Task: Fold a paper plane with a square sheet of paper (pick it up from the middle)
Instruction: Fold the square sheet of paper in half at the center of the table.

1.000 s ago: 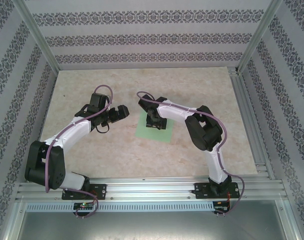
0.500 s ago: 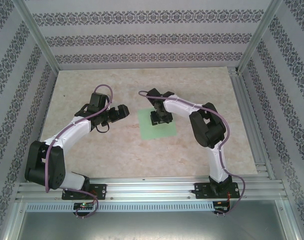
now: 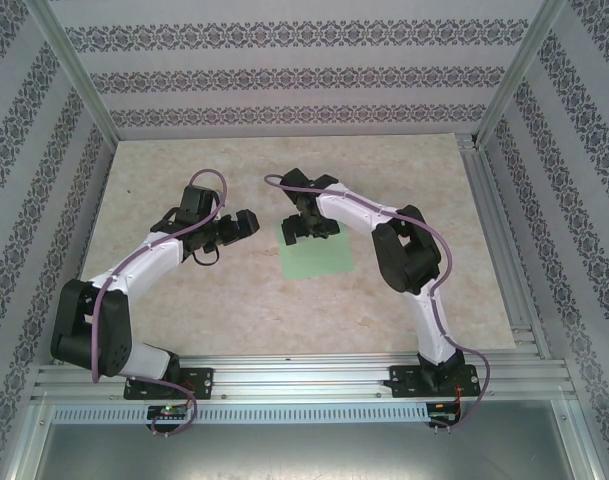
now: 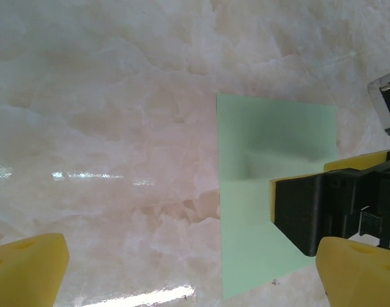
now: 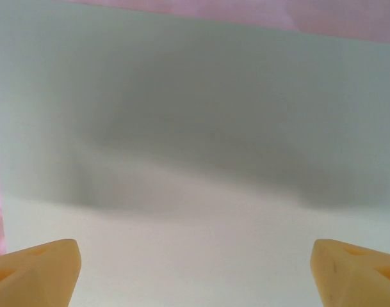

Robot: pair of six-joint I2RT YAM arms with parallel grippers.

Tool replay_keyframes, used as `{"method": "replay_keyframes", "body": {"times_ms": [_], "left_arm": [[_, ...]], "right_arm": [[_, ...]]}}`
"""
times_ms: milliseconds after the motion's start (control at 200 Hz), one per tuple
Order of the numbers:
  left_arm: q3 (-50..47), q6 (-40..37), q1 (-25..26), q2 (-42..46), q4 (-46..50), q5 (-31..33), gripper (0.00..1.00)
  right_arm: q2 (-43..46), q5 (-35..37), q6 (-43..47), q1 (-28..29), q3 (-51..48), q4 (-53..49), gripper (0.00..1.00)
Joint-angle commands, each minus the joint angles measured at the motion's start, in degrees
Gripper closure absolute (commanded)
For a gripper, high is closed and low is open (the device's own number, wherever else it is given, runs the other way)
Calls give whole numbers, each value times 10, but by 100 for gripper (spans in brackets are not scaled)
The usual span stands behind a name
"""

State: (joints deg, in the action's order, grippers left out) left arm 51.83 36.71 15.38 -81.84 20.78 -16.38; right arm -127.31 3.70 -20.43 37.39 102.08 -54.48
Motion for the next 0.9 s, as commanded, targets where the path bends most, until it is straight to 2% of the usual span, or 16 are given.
{"method": "replay_keyframes", "body": {"times_ms": [0, 130, 260, 465, 540, 739, 829, 894], "left_arm": [[17, -8, -7, -3, 5, -6, 0], [17, -8, -7, -2, 5, -5, 0], [16, -7, -7, -2, 5, -7, 0], [19, -6, -7, -2, 6, -7, 0], [19, -6, -8, -2, 6, -7, 0], [18, -6, -7, -3, 7, -6, 0], [19, -4, -7, -3, 6, -8, 0], [20, -3, -7, -2, 7, -9, 0]], "right_arm": [[-23, 13, -15, -2, 4, -17, 5], [-29, -14, -20, 0, -11, 1, 4], [-45, 1, -27, 2, -14, -13, 5], [-47, -28, -34, -1, -35, 6, 15], [-40, -35, -34, -3, -43, 15, 23], [-19, -33, -31, -5, -32, 7, 24], [-6, -35, -30, -4, -24, 4, 33], [6, -36, -33, -4, -20, 2, 34]]}}
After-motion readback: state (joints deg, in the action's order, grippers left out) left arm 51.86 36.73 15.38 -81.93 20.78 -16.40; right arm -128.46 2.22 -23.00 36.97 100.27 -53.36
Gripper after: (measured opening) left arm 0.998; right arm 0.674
